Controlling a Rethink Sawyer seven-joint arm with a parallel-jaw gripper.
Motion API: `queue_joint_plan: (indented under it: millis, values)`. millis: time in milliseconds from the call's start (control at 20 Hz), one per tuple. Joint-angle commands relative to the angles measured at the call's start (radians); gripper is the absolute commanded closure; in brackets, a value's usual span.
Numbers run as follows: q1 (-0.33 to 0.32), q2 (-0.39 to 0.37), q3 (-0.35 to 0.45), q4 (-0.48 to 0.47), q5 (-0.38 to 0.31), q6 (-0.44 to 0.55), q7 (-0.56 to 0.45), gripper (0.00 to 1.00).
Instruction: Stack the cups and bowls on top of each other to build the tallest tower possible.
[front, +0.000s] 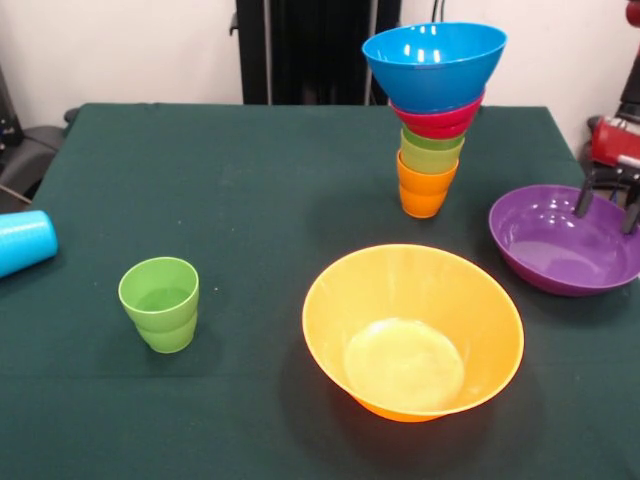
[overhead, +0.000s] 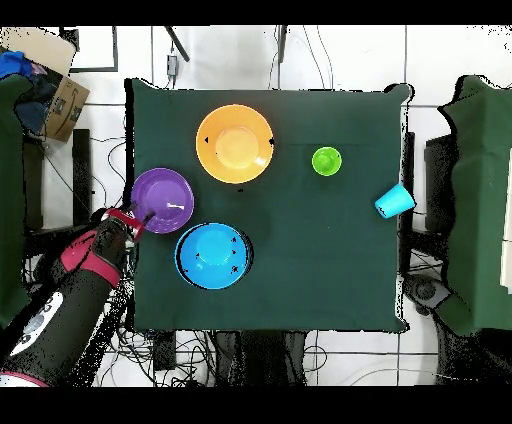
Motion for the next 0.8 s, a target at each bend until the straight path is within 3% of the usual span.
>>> queue_joint_plan:
  millis: [50, 300, 800]
  values:
    - [-0.033, -0.065, 0.184, -0.009, -0.107, 0.031, -0.087, 0.00]
    - [-0.034, -0.066, 0.163, -0.007, -0.136, 0.041, -0.069, 0.00]
    - [-0.051, -0.073, 0.200, 0.008, -0.197, 0.055, -0.088, 0.00]
